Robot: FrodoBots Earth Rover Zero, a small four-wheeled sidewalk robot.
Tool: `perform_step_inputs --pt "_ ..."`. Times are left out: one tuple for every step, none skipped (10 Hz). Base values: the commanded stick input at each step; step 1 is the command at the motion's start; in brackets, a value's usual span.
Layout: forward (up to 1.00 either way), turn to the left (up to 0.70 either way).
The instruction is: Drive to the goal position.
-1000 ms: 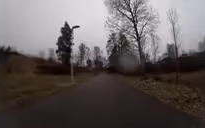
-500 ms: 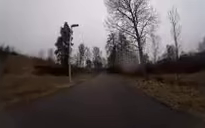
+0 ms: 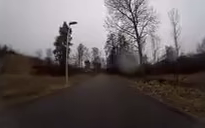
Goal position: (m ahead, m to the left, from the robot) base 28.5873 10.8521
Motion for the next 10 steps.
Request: perform_step_inputs --pt "0.70 0.00" --pt "0.70 0.00" --pt "0.70 0.00" --pt "0.70 0.00" --pt "0.70 0.00" --pt "0.70 0.00" --pt "0.70 0.00" --pt "0.70 0.00" --pt "0.70 0.00" --pt "0.70 0.00"
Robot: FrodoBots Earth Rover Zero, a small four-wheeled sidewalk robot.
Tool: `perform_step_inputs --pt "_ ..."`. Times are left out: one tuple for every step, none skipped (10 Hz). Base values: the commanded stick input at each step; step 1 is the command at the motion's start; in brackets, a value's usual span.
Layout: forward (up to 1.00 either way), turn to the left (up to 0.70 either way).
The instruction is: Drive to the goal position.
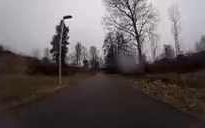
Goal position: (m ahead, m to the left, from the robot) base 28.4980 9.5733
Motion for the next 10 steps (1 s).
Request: perform_step_inputs --pt "0.70 0.00" --pt "0.70 0.00" --pt "0.70 0.00" --pt "0.70 0.00" --pt "0.70 0.00" --pt "0.70 0.00" --pt "0.70 0.00" --pt "0.70 0.00" --pt "0.70 0.00" --pt "0.70 0.00"
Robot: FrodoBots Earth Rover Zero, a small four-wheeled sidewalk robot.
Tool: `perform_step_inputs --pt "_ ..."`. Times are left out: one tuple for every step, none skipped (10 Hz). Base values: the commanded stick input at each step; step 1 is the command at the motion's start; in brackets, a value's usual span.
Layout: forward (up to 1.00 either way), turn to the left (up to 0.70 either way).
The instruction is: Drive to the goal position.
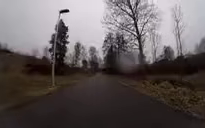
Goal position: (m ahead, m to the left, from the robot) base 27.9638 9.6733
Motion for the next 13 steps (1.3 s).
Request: perform_step_inputs --pt "0.70 0.00" --pt "0.70 0.00" --pt "0.70 0.00" --pt "0.70 0.00" --pt "0.70 0.00" --pt "0.70 0.00" --pt "0.70 0.00" --pt "0.70 0.00" --pt "0.70 0.00" --pt "0.70 0.00" --pt "0.70 0.00" --pt "0.70 0.00" --pt "0.70 0.00"
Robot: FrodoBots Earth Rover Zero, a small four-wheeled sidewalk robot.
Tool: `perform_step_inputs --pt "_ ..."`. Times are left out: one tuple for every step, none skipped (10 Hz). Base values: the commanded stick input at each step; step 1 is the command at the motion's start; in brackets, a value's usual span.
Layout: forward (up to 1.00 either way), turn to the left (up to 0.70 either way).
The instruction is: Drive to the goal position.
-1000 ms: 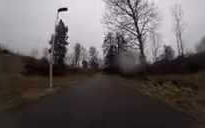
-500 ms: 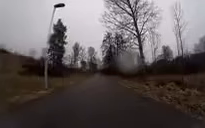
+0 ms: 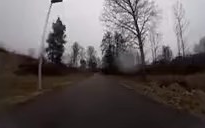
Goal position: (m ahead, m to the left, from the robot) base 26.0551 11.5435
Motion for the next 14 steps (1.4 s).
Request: perform_step_inputs --pt "0.70 0.00" --pt "0.70 0.00" --pt "0.70 0.00" --pt "0.70 0.00" --pt "0.70 0.00" --pt "0.70 0.00" --pt "0.70 0.00" --pt "0.70 0.00" --pt "0.70 0.00" --pt "0.70 0.00" --pt "0.70 0.00" --pt "0.70 0.00" --pt "0.70 0.00" --pt "0.70 0.00"
